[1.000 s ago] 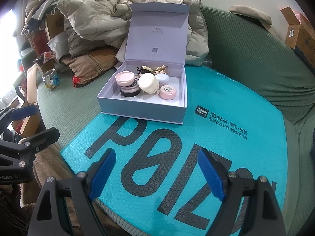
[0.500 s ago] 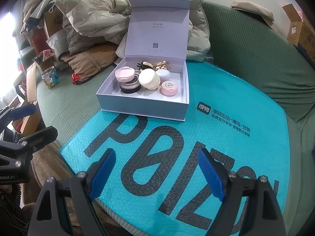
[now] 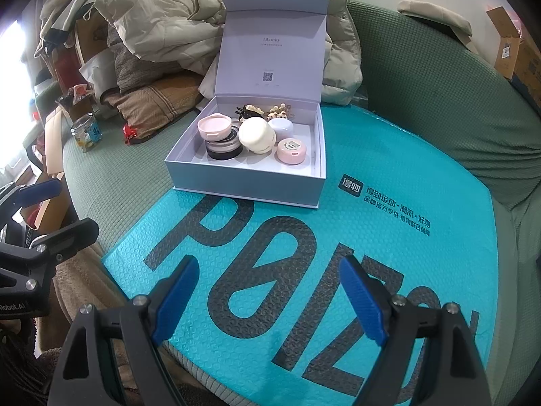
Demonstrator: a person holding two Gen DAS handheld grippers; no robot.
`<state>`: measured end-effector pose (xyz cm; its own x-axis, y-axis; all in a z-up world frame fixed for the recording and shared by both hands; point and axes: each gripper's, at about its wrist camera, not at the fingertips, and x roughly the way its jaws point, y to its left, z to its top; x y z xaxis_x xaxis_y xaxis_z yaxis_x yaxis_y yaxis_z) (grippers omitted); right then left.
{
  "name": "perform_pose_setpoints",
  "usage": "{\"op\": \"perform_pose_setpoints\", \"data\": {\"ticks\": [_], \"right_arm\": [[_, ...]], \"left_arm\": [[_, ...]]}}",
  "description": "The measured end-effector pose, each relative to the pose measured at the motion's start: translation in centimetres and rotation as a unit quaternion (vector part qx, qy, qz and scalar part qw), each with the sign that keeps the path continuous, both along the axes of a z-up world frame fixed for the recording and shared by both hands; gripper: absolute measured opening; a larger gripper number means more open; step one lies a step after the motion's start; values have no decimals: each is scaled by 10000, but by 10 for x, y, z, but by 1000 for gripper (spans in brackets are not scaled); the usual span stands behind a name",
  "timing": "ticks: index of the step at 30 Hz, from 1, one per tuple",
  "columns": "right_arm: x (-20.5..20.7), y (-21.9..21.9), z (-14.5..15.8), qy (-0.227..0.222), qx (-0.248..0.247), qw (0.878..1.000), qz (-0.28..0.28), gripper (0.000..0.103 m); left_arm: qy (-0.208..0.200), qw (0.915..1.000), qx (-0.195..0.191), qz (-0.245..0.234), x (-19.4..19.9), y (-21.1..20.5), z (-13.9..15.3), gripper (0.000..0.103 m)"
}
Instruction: Organize objects
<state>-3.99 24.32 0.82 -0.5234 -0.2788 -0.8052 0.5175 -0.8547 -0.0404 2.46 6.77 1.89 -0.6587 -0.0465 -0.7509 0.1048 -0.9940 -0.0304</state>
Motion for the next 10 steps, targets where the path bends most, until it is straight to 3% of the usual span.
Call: {"op": "perform_pose_setpoints", "data": {"ticks": [10], "right_arm": [[-2,-3,-2,-27,10,10000,21,86]], "left_arm": [[32,10000,9,-6,0,0,0,93]]}}
